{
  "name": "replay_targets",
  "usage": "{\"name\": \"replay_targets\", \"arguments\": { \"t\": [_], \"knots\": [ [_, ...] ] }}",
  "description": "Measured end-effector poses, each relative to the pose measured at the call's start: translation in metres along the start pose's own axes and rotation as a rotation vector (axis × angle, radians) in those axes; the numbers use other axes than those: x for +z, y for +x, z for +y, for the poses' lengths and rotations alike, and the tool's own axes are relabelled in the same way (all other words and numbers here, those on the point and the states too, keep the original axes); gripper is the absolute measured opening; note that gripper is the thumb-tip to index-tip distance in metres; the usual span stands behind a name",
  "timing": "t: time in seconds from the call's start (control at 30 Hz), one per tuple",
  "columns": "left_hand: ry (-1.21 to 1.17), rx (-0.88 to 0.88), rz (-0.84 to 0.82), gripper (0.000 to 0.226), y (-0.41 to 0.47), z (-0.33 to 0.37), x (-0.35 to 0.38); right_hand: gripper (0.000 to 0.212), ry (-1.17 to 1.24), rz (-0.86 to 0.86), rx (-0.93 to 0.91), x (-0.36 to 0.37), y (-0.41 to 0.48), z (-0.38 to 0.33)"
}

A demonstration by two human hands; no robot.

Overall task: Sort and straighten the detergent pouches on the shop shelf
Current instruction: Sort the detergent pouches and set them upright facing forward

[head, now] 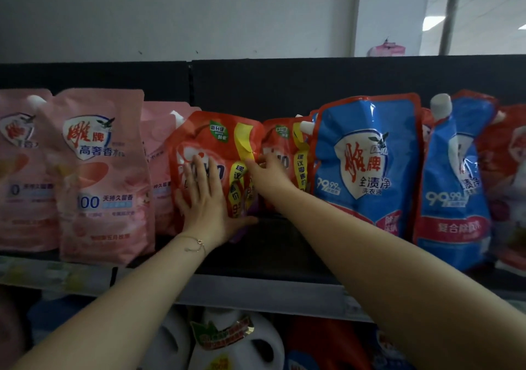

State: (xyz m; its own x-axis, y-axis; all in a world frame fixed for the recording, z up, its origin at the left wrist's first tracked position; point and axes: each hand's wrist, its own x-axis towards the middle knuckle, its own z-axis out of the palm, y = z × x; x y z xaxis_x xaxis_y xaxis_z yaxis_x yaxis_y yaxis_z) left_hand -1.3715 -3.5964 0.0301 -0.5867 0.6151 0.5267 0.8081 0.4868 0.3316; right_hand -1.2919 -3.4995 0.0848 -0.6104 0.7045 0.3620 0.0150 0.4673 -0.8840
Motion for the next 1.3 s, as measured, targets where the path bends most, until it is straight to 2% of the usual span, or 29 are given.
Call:
{"name": "replay_targets", "arguments": {
  "t": [0.07,0.23,0.33,0.67,0.8,0.87,0.93,1.0,1.03,1.07,1.13,1.2,1.3],
  "knots": [
    [0.009,-0.032,0.024,0.148,0.003,0.004,0.005,0.039,0.059,-0.012,0.053,0.007,0.003,0.001],
    [0.06,-0.063,0.061,0.151,0.01,0.003,0.013,0.033,0.15,0.07,-0.03,0.016,0.008,0.016],
    [0.098,-0.077,0.074,0.155,0.013,0.001,0.013,0.021,0.152,0.099,-0.057,0.011,0.014,0.012],
    [0.108,-0.038,0.074,0.156,0.014,0.003,0.012,0.017,-0.108,0.173,-0.237,0.002,0.021,-0.002],
    [0.275,0.036,0.077,0.151,0.005,0.003,0.008,0.01,-0.16,0.13,-0.27,-0.001,0.01,0.002],
    [0.341,0.133,0.079,0.143,-0.003,0.003,0.008,0.013,-0.223,0.093,-0.21,-0.007,0.006,0.004],
    [0.384,0.264,0.138,0.125,-0.009,0.006,0.006,0.004,-0.299,0.037,-0.171,-0.016,-0.002,0.004],
    [0.318,0.445,0.271,0.078,-0.011,0.012,0.005,0.01,-0.536,-0.059,-0.18,-0.024,-0.015,0.004],
    [0.272,0.508,0.286,0.056,-0.013,0.019,0.002,0.007,-0.673,-0.12,-0.174,-0.027,-0.023,0.004],
    [0.214,0.525,0.23,0.042,-0.016,0.028,-0.001,0.01,-0.801,-0.177,-0.163,-0.031,-0.033,0.003],
    [0.07,0.465,0.097,0.032,-0.016,0.041,0.0,0.025,-1.038,-0.249,-0.175,-0.037,-0.05,0.007],
    [-0.051,0.366,-0.036,0.03,-0.004,0.05,0.01,0.036,-1.246,-0.24,-0.273,-0.045,-0.065,0.014],
    [-0.18,0.206,-0.137,0.024,0.018,0.065,0.027,0.035,-1.463,-0.184,-0.428,-0.057,-0.075,0.032]
  ]
}}
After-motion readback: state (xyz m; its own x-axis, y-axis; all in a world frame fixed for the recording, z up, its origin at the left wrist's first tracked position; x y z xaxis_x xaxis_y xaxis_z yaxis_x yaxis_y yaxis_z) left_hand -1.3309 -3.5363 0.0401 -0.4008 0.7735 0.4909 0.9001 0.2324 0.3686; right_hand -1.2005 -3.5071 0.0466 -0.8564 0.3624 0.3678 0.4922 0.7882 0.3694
